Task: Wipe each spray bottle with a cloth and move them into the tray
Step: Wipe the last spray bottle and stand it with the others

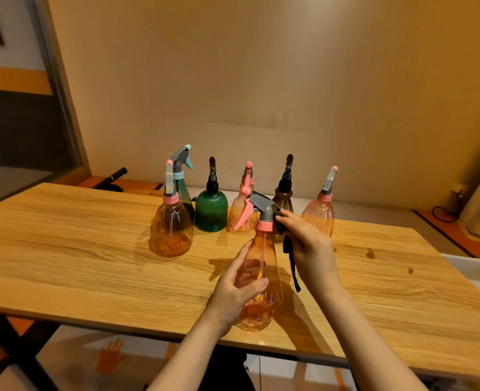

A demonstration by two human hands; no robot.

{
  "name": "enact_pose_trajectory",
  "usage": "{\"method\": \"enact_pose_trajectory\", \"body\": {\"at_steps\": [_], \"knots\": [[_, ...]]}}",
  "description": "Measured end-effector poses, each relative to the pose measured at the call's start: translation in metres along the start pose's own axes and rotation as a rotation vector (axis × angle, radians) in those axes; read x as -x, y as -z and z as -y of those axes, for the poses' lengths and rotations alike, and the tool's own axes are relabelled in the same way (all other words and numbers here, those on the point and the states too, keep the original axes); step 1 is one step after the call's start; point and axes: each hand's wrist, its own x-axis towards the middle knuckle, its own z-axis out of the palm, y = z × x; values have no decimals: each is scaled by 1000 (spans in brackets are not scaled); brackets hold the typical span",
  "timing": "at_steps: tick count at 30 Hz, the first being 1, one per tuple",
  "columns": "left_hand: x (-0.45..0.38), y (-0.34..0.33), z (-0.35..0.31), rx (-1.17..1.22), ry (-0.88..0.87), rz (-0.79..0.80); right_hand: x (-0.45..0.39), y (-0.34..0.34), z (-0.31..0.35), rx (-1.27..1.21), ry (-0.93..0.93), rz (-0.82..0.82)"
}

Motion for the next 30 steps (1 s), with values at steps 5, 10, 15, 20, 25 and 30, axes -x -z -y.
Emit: {"method": "enact_pose_trajectory", "body": {"at_steps": [5, 10, 15, 20, 25, 30], "knots": [[-1, -1, -1, -4, 39, 2, -33, 7, 21, 16, 116, -48], [2, 0, 1, 9, 70, -2, -29, -12, 15, 20, 131, 232], [0, 1, 0, 24, 42, 11, -4, -8, 4, -36, 115, 228], [-1, 1, 1, 18, 36, 33, -9, 5, 8, 58, 254, 78], [-4, 2, 3, 18, 65, -1, -43, -2, 23, 294, 601, 323], [-3, 5, 2, 52, 85, 39, -43, 4, -4, 392, 603, 419]]}}
